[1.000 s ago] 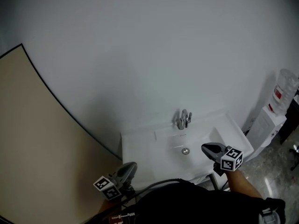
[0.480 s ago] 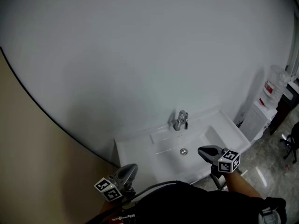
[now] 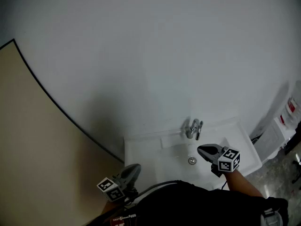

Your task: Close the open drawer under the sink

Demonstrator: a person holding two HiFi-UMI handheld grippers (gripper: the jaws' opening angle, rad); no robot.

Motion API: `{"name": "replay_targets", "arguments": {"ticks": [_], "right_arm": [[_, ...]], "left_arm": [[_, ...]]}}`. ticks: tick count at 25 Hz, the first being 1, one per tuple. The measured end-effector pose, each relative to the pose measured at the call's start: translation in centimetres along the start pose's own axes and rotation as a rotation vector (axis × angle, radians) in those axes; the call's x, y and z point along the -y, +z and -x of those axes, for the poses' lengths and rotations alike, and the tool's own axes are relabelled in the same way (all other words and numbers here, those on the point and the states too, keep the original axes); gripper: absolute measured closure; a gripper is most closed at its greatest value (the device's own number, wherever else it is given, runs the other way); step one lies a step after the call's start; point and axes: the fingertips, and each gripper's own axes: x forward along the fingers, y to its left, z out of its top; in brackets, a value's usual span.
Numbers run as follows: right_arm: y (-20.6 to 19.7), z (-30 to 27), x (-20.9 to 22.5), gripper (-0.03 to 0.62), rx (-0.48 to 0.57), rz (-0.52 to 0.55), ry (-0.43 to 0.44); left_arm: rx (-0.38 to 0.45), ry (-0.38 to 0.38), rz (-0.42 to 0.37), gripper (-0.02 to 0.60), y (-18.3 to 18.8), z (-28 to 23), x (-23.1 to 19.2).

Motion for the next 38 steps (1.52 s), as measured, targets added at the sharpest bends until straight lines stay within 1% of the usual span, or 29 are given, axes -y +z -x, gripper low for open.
{"name": "replay_targets", "arguments": {"ticks": [4,7,8,10,12,15,18,20,23,28,30,31,32,33,35,36,38], "right_arm": [[0.3,-0.5,3.0,0.583,-0.026,0.024,0.076],[0.2,-1.8,4.5,0.583,-0.035,0.025,0.157],[0.3,-2.3,4.9,0.583,-0.035,0.03,0.186],[0.4,-3.0,5.4,0.583,-0.027,0.04,0.234],[0.2,-3.8,5.4,0.583,-0.022,0.037,0.273],[-0.5,-4.8,4.6,0.583,-0.027,0.026,0.315],[-0.8,-5.5,4.1,0.583,-0.035,0.022,0.314],[-0.4,-5.6,4.1,0.583,-0.033,0.019,0.281],[0.7,-5.3,3.7,0.583,-0.02,0.015,0.208],[1.8,-2.7,3.1,0.583,-0.004,0.006,0.027],[1.9,-2.3,3.3,0.583,-0.005,-0.016,-0.034],[1.7,-1.7,3.4,0.583,-0.005,-0.029,-0.072],[1.3,-0.4,3.3,0.583,-0.009,-0.045,-0.122],[0.4,1.4,2.9,0.583,-0.017,-0.064,-0.182],[-1.8,4.7,2.1,0.583,-0.038,-0.109,-0.286],[-2.9,5.8,1.9,0.583,-0.043,-0.133,-0.322],[-4.4,7.8,1.8,0.583,-0.046,-0.172,-0.38]], "left_arm": [[0.042,0.085,-0.015,0.581,-0.5,-1.4,0.7],[0.113,0.152,0.035,0.581,0.0,-2.1,2.0],[0.118,0.18,0.035,0.581,-0.2,-2.3,2.2],[0.092,0.232,-0.002,0.581,-1.4,-2.2,2.2],[0.072,0.268,-0.032,0.581,-2.3,-1.7,2.4],[0.071,0.316,-0.032,0.581,-2.5,-0.3,2.9],[0.079,0.329,-0.022,0.581,-1.8,0.8,2.1],[0.085,0.299,-0.023,0.581,-1.0,1.0,1.3],[0.09,0.216,-0.012,0.581,0.2,0.9,0.3],[0.009,0.085,0.012,0.581,0.3,0.4,-2.9],[0.004,0.04,0.043,0.581,0.9,0.1,-3.7],[-0.002,0.006,0.065,0.581,1.0,-0.5,-3.7],[-0.026,-0.037,0.084,0.581,0.6,-1.3,-3.7],[-0.069,-0.085,0.093,0.581,-0.4,-2.2,-3.5],[-0.174,-0.17,0.077,0.581,-3.2,-3.7,-3.2],[-0.21,-0.205,0.069,0.581,-4.3,-4.4,-2.9],[-0.239,-0.269,0.069,0.581,-5.8,-6.1,-2.2]]}}
